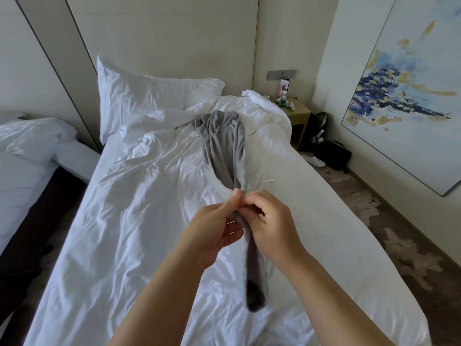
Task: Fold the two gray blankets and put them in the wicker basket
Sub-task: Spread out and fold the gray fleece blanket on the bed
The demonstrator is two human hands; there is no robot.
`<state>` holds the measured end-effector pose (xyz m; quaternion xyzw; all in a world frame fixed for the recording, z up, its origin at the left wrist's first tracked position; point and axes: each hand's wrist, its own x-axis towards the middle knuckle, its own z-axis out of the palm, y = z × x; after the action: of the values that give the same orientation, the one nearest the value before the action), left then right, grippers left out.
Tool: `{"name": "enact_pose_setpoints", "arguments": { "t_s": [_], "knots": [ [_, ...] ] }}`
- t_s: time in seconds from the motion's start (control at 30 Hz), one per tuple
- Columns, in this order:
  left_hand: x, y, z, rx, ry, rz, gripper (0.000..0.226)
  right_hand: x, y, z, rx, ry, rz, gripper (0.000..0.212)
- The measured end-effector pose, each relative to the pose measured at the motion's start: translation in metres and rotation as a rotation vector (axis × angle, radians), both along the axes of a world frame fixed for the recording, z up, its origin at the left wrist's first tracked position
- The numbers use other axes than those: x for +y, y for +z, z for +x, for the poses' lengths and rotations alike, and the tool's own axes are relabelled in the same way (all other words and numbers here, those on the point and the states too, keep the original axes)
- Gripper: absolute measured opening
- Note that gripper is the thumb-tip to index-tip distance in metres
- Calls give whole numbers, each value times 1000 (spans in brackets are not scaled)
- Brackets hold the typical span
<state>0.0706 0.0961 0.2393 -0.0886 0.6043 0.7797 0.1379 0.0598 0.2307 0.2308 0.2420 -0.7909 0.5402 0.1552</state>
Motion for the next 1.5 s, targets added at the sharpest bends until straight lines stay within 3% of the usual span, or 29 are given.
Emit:
{"name": "enact_pose_setpoints", "arguments": {
  "t_s": [0.1, 0.27, 0.37, 0.43, 0.53, 0.63, 0.77, 0.87, 0.97, 1.03, 1.1, 1.17, 1.23, 1.3, 1.37, 1.43, 1.5],
  "knots": [
    [-3, -5, -7, -12, -15, 52, 46, -2, -9, -2, 68, -38, 0, 14],
    [-6, -14, -20, -62, 61, 120, 33, -6, -25, -10, -104, -15, -177, 45],
    [-11, -14, -30, -104, 168, 235, 31, -16, -45, -26, -148, -30, -61, 43],
    [-11, -12, -37, -109, 188, 301, 25, -26, -68, -40, -306, -46, 20, 35],
    [-20, -4, -49, -105, 187, 536, 15, -34, -105, -66, -587, -204, 244, 7],
    [-58, -2, -73, 4, 363, 744, 17, -13, -136, -94, -607, -390, 542, 19],
    [-144, -59, -91, -91, 882, 380, 27, 48, -166, -119, -703, -582, 831, 14],
    [-176, -154, -50, -472, 981, 48, 22, 86, -188, -119, -778, -648, 910, 7],
    [-169, -236, 1, -776, 938, 55, 23, 94, -205, -120, -799, -665, 738, 4],
    [-158, -253, 4, -860, 866, 150, 20, 86, -203, -133, -854, -706, 442, 14],
    [-160, -248, -19, -919, 815, 237, 32, 74, -189, -159, -954, -734, 6, 22],
    [-169, -222, -53, -803, 670, 291, 27, 66, -164, -196, -1108, -592, -458, 28],
    [-184, -183, -87, -596, 508, 256, 13, 66, -127, -233, -1137, -392, -593, 23],
    [-203, -155, -117, -308, 572, 211, 9, 74, -92, -260, -994, -300, -517, 15],
    [-219, -146, -135, -125, 817, 142, 10, 93, -74, -276, -688, -338, -228, 25],
    [-225, -169, -135, -205, 954, -198, 27, 111, -87, -277, -481, -371, 260, 29],
    [-212, -212, -119, -425, 837, -666, 36, 130, -142, -260, -482, -397, 668, 34]
  ]
}}
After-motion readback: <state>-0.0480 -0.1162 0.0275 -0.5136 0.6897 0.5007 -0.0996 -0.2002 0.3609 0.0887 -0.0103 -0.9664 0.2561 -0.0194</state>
